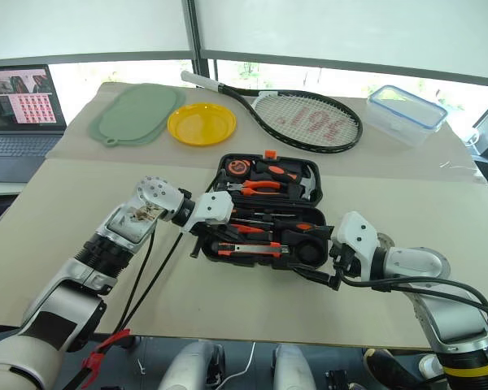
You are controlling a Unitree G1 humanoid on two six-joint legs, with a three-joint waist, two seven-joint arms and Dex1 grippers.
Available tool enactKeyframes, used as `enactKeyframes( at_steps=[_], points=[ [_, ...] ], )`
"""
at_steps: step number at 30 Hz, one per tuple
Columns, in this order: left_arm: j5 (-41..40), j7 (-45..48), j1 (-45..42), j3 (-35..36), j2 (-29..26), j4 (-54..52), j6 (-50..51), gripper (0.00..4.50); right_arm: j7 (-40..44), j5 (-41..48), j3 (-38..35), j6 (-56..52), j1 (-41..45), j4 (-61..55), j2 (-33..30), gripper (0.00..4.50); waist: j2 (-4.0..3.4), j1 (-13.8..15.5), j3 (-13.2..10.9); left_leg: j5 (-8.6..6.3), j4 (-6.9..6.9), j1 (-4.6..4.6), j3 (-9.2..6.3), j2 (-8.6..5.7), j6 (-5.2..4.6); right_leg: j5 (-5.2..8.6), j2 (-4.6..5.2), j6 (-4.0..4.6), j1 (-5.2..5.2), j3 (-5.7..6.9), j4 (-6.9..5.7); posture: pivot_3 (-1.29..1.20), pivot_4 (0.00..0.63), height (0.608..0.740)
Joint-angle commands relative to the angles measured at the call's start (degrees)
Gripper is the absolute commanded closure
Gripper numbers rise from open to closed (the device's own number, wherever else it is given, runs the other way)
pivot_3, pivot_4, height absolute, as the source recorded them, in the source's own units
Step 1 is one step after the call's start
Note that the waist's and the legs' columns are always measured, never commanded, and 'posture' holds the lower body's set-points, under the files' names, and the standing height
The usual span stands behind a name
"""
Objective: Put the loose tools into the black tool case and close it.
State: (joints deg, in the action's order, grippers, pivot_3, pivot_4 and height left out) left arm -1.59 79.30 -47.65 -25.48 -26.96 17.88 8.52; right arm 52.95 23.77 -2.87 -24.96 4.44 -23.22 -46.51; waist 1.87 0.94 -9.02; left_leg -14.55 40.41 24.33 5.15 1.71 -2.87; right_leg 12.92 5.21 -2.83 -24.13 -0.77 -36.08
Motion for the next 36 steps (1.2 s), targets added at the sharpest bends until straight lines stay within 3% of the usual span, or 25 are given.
enactKeyframes(
  at_steps=[1, 12, 17, 20, 26, 30, 31, 36],
  points=[
    [3.5, -2.3, 1.0, -1.7, 0.8, 3.6, -2.9, 4.4, -0.4, 0.3, -1.3, 0.6, 0.7, -1.7, 0.1, 0.0, -0.01, 0.1, 0.0, 0.0, 0.0, -0.02, 0.0, 0.0, 0.0, 0.0, 0.0, 0.0, 0.03, 0.0, 0.0, 0.0, 0.15, 0.738],
    [4.7, -3.9, 1.5, -1.4, 2.8, 9.1, -8.2, 4.4, -1.2, 1.1, -2.0, -0.4, 0.5, -2.5, 0.4, 0.0, -0.05, 0.4, 0.1, 0.0, 0.03, -0.14, -0.02, 0.0, -0.01, -0.03, 0.01, -0.02, 0.15, 0.0, -0.01, 0.0, 0.15, 0.738],
    [-3.6, -2.7, 3.0, 5.7, 1.6, 0.1, -1.3, 4.4, -2.4, 3.6, -7.4, -3.0, -2.7, -4.6, -0.4, 0.0, -0.05, 0.1, 0.1, 0.0, 0.03, -0.04, -0.02, 0.03, -0.01, -0.03, 0.01, -0.02, 0.04, -0.01, -0.03, 0.0, 0.15, 0.738],
    [-8.9, -2.4, 4.7, 10.4, -0.7, -6.3, 4.7, 3.77, -2.8, 6.1, -12.6, -5.7, -6.2, -5.7, -0.8, 0.0, -0.04, -0.1, 0.1, 0.0, 0.02, 0.05, -0.02, 0.08, -0.01, -0.03, -0.01, -0.02, -0.06, 0.0, -0.03, 0.0, 0.15, 0.738],
    [-26.3, -0.4, 11.5, 22.1, -10.8, -25.8, 25.1, 1.75, -1.1, 11.5, -35.0, -13.1, -23.2, -6.7, -0.6, 0.0, -0.08, -0.1, 0.1, 0.0, -0.02, 0.02, -0.04, 0.14, -0.01, -0.02, 0.04, -0.03, -0.02, 0.0, -0.03, 0.0, 0.15, 0.738],
    [-33.5, -0.6, 12.8, 24.0, -14.1, -32.8, 32.2, 0.57, 3.8, 10.1, -44.7, -13.2, -32.9, -3.8, -2.5, 0.0, -0.07, 0.1, 0.1, -0.01, -0.09, -0.08, -0.05, 0.12, -0.01, 0.01, 0.07, -0.05, 0.1, 0.01, 0.01, 0.0, 0.15, 0.738],
    [-34.6, -1.2, 12.7, 24.0, -14.1, -34.0, 33.2, 0.07, 4.7, 9.7, -45.8, -12.9, -33.9, -2.7, -3.2, 0.0, -0.08, 0.1, 0.1, -0.01, -0.05, -0.15, -0.04, 0.14, -0.01, 0.01, 0.05, -0.05, 0.2, 0.0, 0.03, 0.0, 0.15, 0.738],
    [-34.8, -4.5, 12.1, 22.5, -13.0, -36.9, 32.9, 0.03, 5.3, 7.7, -43.6, -11.4, -31.7, 1.3, -7.1, 0.0, -0.07, -0.6, 0.1, 0.0, -0.08, -0.44, 0.01, 0.15, -0.01, 0.06, -0.03, 0.02, 0.42, -0.11, 0.09, 0.0, 0.15, 0.738]
  ],
)
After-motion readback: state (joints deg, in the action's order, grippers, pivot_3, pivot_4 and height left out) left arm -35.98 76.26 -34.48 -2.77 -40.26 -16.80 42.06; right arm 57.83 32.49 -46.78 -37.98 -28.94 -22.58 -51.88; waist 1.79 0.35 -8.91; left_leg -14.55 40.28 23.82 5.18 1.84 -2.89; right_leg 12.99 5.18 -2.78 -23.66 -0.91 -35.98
